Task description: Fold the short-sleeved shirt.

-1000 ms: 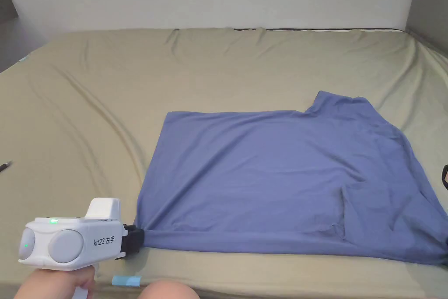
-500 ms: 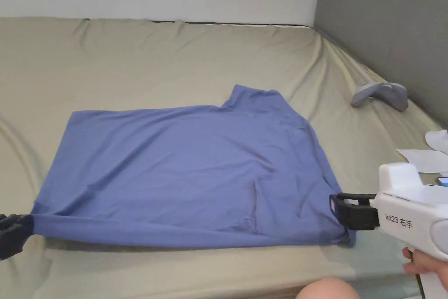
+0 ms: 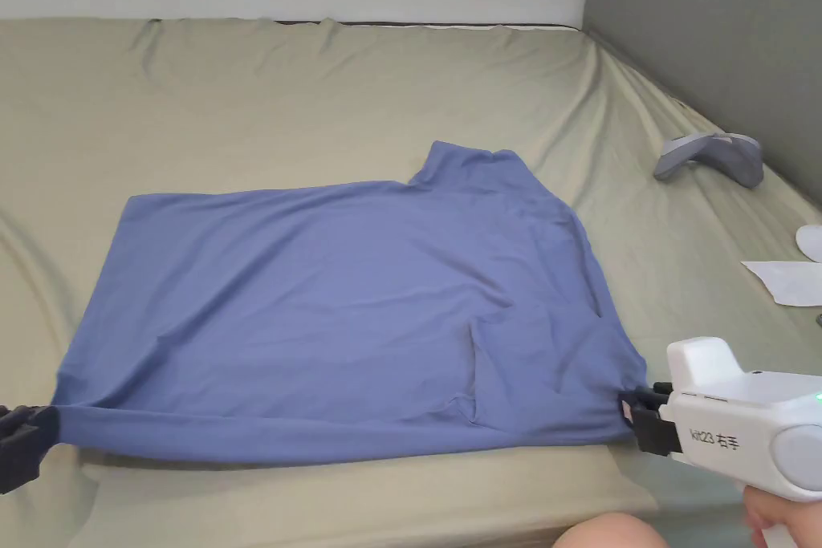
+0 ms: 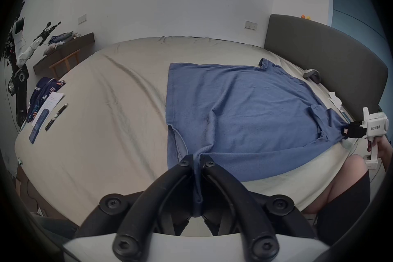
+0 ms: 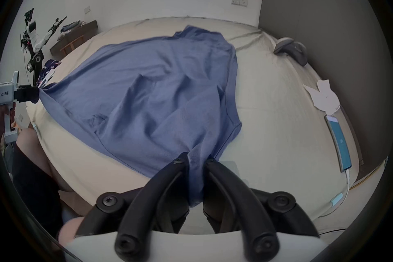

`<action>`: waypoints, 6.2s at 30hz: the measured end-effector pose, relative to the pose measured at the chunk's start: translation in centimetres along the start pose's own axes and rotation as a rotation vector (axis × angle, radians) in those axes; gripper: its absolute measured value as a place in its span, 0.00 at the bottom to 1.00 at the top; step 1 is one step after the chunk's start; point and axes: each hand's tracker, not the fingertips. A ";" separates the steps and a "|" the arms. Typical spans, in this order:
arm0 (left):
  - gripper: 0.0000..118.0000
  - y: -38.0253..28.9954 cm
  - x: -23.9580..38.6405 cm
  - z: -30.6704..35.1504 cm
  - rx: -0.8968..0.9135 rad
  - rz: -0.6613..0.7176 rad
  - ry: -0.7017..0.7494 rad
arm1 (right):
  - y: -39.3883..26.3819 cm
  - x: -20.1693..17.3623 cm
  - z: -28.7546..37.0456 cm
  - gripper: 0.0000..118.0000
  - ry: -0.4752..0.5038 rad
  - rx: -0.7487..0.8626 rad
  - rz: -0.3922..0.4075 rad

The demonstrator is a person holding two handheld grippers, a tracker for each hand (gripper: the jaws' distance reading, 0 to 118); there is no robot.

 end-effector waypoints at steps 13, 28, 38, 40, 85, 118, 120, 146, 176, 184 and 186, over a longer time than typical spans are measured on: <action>0.02 10.0 -2.2 -2.2 -0.021 0.035 0.007 | 12.4 0.7 1.3 0.06 -0.009 0.023 0.035; 0.02 16.6 -3.0 -20.2 -0.207 -0.017 0.071 | 20.8 2.1 -14.9 0.06 -0.105 -0.141 0.091; 0.80 15.2 -2.5 -15.6 0.021 0.027 0.167 | 19.1 1.7 -11.2 0.79 -0.295 0.101 -0.016; 0.87 15.2 -2.1 -11.6 0.162 0.047 0.169 | 18.8 1.5 -7.6 0.79 -0.296 0.187 -0.080; 0.75 7.6 -1.5 -12.9 -0.021 0.039 0.163 | 6.6 -6.1 6.5 0.00 -0.116 0.544 -0.049; 0.01 8.2 -0.7 -8.9 0.075 -0.004 0.097 | 8.6 4.0 -13.6 0.61 -0.100 -0.136 -0.247; 0.01 8.0 -1.1 -9.2 0.058 0.021 0.094 | 8.6 3.5 -11.9 0.31 -0.082 -0.017 -0.227; 0.00 0.3 -4.3 1.3 -0.133 0.070 -0.015 | 0.1 -0.8 3.7 0.05 0.015 -0.074 -0.057; 0.00 5.1 2.2 5.9 0.541 -0.047 0.090 | 7.4 -8.9 11.0 0.00 -0.180 0.736 0.131; 0.00 4.5 2.2 3.6 0.502 -0.007 0.088 | 7.0 -8.5 10.1 0.00 -0.168 0.721 0.080; 0.00 4.0 2.1 2.9 0.468 -0.027 0.077 | 6.8 -8.1 9.5 0.00 -0.137 0.688 0.040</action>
